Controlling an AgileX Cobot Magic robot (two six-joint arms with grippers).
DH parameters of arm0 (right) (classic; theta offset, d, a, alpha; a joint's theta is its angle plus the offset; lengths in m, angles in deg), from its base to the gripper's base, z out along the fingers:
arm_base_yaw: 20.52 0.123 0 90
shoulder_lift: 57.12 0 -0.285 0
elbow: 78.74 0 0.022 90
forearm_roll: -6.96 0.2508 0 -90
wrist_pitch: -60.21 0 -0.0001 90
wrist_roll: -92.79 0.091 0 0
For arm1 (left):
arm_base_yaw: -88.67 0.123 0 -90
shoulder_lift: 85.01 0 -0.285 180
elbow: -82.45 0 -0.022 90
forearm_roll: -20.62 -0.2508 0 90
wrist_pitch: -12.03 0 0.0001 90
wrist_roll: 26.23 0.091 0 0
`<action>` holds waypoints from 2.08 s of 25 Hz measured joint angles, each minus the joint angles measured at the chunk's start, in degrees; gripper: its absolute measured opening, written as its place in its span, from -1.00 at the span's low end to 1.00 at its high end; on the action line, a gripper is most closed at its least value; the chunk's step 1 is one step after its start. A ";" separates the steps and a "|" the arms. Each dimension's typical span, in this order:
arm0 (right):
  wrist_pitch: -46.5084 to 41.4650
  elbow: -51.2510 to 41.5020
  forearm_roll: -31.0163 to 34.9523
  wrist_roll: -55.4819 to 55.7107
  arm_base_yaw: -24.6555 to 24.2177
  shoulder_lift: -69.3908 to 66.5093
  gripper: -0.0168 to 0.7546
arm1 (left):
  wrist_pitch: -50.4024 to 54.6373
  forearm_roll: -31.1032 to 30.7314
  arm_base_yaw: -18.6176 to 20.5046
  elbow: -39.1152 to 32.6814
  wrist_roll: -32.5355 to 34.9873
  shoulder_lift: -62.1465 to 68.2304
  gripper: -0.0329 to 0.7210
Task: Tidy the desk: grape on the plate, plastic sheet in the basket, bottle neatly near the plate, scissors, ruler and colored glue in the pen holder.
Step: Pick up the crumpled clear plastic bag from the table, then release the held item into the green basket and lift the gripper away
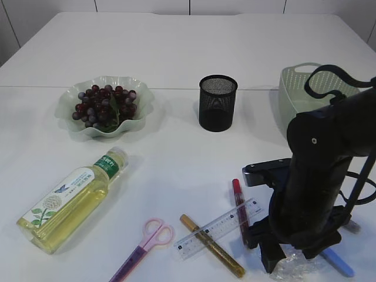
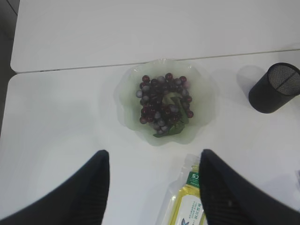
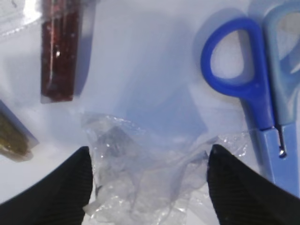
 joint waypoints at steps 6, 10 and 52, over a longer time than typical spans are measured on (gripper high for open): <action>0.10 0.08 0.37 0.00 0.00 0.00 0.34 | 0.00 0.00 0.00 0.00 0.00 0.00 0.25; 0.10 0.08 0.47 0.00 0.00 0.00 -0.13 | 0.00 0.00 0.00 0.00 0.00 0.00 0.25; -23.67 54.48 -5.01 0.72 -13.99 0.00 -0.64 | 0.00 -0.21 0.00 0.00 0.00 0.00 0.23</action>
